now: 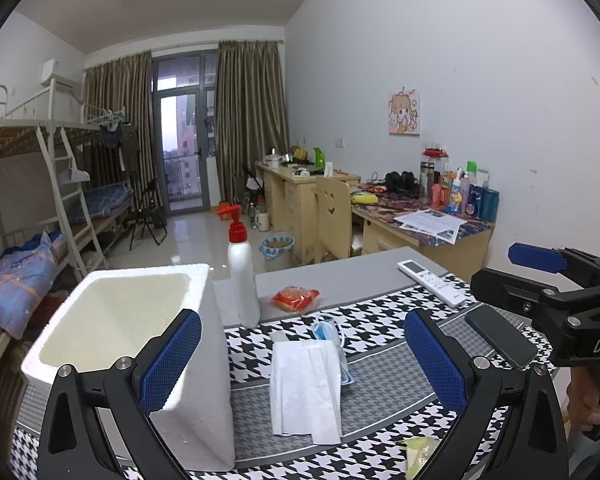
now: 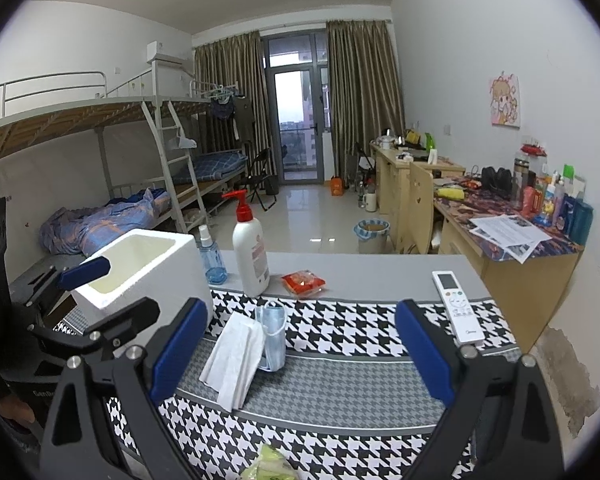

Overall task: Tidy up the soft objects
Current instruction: 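Withdraw both tools from the box toward the tissue pack on the table, then move the left tool onto the white tissue and close its fingers on it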

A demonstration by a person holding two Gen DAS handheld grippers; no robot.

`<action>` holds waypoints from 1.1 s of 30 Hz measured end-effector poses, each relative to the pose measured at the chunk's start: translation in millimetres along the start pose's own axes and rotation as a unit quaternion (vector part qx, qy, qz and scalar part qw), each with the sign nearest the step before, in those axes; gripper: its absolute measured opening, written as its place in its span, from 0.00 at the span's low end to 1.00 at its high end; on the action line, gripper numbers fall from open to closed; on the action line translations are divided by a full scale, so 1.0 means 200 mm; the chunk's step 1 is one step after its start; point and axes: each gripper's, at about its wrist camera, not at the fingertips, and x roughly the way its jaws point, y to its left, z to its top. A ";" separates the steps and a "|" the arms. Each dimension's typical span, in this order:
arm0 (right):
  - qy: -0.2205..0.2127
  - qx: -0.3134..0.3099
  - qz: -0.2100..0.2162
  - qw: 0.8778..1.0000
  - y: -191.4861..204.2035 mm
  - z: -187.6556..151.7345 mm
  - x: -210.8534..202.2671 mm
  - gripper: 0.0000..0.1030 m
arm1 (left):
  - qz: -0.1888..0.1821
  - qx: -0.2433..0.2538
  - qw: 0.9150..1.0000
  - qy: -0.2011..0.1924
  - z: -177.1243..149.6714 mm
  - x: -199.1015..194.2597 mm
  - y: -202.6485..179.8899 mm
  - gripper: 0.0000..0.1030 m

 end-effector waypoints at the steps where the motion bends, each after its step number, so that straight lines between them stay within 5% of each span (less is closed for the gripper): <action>1: 0.001 0.000 0.001 1.000 -0.01 0.00 0.01 0.94 | 0.000 0.000 1.000 0.000 0.00 0.00 0.00 0.99; 33: 0.053 -0.017 0.037 0.998 -0.09 -0.02 0.22 0.94 | 0.015 -0.017 0.998 0.063 -0.14 0.23 -0.04 0.99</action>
